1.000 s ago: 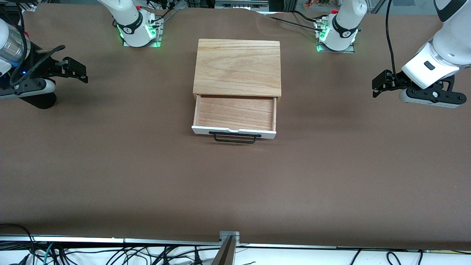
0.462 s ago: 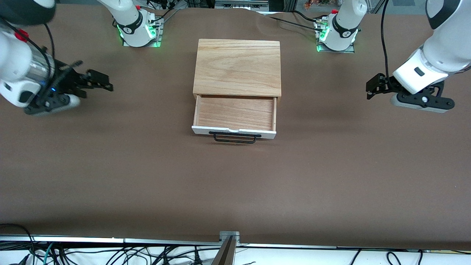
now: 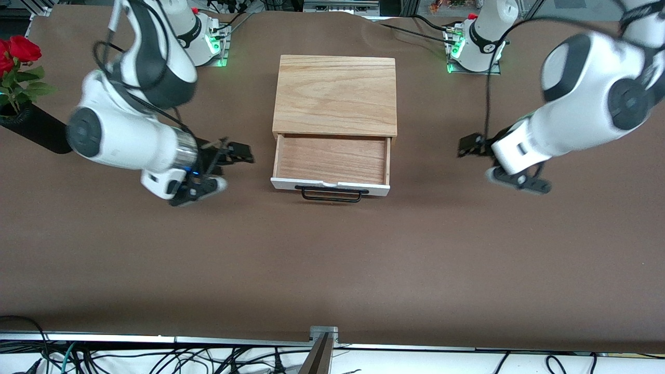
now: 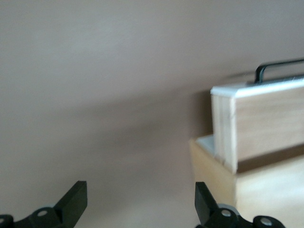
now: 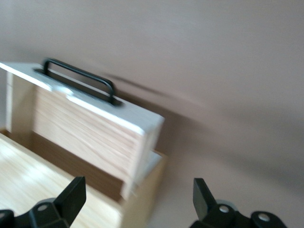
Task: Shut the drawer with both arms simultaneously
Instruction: 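Move the left gripper and the right gripper toward the drawer front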
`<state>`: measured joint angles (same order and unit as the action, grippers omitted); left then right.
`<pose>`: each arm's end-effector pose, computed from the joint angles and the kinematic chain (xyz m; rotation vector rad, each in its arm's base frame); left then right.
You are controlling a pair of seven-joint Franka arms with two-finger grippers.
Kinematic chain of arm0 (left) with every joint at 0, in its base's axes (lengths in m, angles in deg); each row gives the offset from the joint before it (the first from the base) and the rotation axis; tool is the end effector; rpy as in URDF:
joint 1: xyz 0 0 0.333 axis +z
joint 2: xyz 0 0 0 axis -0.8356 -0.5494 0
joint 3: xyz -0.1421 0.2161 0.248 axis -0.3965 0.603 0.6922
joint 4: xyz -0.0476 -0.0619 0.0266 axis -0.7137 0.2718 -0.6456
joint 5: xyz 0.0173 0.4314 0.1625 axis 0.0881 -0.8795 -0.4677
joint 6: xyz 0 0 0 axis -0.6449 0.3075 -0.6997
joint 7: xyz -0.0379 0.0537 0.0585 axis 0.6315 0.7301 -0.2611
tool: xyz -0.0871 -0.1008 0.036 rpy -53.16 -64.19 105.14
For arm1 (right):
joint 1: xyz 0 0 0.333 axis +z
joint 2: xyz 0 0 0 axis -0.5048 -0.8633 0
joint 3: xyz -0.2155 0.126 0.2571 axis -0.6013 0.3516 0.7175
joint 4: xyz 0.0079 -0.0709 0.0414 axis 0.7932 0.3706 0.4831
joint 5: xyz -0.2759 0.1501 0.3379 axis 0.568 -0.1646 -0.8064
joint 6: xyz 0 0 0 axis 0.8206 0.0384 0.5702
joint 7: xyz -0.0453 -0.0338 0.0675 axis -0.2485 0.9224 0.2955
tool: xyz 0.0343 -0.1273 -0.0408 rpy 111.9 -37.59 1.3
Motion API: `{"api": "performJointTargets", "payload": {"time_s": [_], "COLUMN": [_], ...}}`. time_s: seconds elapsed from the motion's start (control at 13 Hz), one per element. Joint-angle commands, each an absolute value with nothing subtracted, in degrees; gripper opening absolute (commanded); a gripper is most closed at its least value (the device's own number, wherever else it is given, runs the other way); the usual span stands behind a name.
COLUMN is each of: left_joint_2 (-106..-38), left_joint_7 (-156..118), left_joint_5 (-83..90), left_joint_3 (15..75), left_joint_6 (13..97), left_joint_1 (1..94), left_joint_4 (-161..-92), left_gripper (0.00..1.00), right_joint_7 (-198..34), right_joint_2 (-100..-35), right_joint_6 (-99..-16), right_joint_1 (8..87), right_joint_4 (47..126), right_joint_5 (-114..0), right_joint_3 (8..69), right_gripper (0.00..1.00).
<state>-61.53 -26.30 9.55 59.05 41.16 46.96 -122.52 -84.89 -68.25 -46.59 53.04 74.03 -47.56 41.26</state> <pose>0.6723 -0.1953 0.4310 2.8664 -0.2661 -0.2222 0.6891 0.3118 0.4127 -2.6905 -0.3286 0.2262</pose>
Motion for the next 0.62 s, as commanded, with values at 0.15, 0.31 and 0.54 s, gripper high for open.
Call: {"api": "performJointTargets", "payload": {"time_s": [0.15,0.31,0.54], "left_joint_2": [-73.33,-76.42,-79.76], "left_joint_7": [-27.14,-27.14,-27.14], "left_joint_5": [27.32,30.26,30.44], "left_joint_3": [58.01,58.0,57.91], "left_joint_6": [57.86,67.87,77.56], "left_joint_1": [41.57,38.15,34.27], "left_joint_4": [-118.12,-118.12,-118.04], "left_gripper": [1.0,1.0,1.0], "right_joint_7": [-87.31,-87.4,-87.32], "right_joint_2": [-78.24,-81.49,-84.4], "right_joint_6": [-50.55,-51.95,-53.89], "right_joint_1": [54.75,55.54,56.76], "right_joint_4": [65.4,63.73,63.81], "right_joint_5": [-53.06,-53.06,-57.09], "right_joint_3": [40.84,40.84,40.84], "right_gripper": [1.0,1.0,1.0]}}
